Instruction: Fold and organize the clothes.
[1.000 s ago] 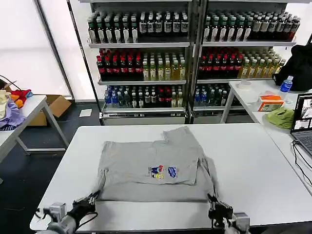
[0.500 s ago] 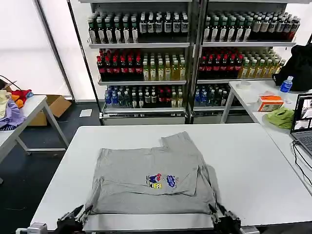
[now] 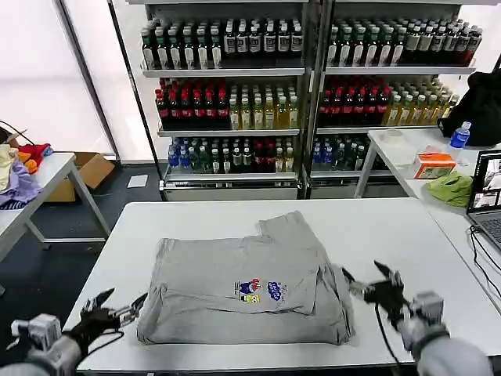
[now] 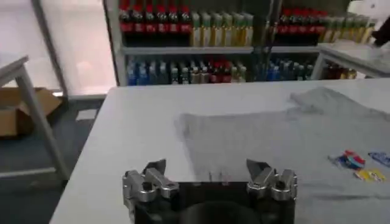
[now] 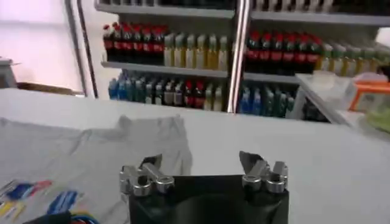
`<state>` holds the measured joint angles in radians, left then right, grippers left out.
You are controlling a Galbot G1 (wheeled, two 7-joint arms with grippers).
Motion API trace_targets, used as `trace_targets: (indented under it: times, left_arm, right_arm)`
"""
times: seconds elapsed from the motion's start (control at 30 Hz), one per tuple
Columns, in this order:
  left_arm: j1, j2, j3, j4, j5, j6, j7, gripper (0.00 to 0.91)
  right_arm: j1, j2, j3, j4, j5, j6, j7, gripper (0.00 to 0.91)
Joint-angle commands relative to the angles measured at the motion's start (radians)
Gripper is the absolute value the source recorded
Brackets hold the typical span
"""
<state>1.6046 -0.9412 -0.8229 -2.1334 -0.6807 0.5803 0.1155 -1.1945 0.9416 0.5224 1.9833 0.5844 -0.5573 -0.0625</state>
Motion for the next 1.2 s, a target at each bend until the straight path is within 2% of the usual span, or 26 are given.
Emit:
trace_targets:
  times: [0.03, 0.07, 0.2, 0.43, 0.57, 0.8, 1.1, 1.13, 1.17, 1.2]
  left_arm:
    - [-0.579, 0.193, 0.355, 0.459, -0.009, -0.002, 0.194, 0.907]
    - [-0.643, 0.191, 0.406, 0.520, -0.006, -0.003, 0.199, 0.907]
    - [-0.750, 0.166, 0.503, 0.623, -0.004, -0.004, 0.220, 0.907]
    - [-0.930, 0.094, 0.635, 0.808, 0.036, -0.018, 0.245, 0.907]
    - [-0.986, 0.055, 0.658, 0.881, 0.036, -0.021, 0.242, 0.907]
    - [-1.016, 0.024, 0.671, 0.926, 0.050, -0.026, 0.236, 0.907]
    - [-0.965, 0.034, 0.656, 0.933, 0.074, -0.024, 0.235, 0.907]
    - [-0.952, 0.037, 0.650, 0.925, 0.075, -0.022, 0.235, 0.877]
    - [-0.940, 0.038, 0.644, 0.916, 0.079, -0.022, 0.235, 0.756]
    - [-0.926, 0.038, 0.638, 0.910, 0.079, -0.021, 0.235, 0.685]
  right_arm:
    - [0.617, -0.056, -0.329, -0.522, 0.012, -0.001, -0.219, 0.907]
    - [0.691, -0.035, -0.374, -0.598, -0.003, -0.002, -0.241, 0.907]
    - [0.794, 0.031, -0.455, -0.747, -0.033, 0.005, -0.286, 0.907]
    - [0.865, 0.172, -0.529, -0.959, -0.072, 0.008, -0.291, 0.907]
    - [0.864, 0.229, -0.527, -1.015, -0.088, 0.007, -0.281, 0.907]
    - [0.851, 0.264, -0.519, -1.045, -0.127, 0.016, -0.278, 0.907]
    - [0.863, 0.311, -0.511, -1.075, -0.139, 0.020, -0.269, 0.907]
    - [0.865, 0.314, -0.511, -1.080, -0.143, 0.021, -0.270, 0.907]
    - [0.868, 0.320, -0.511, -1.090, -0.146, 0.025, -0.269, 0.907]
    - [0.870, 0.323, -0.511, -1.091, -0.147, 0.026, -0.269, 0.907]
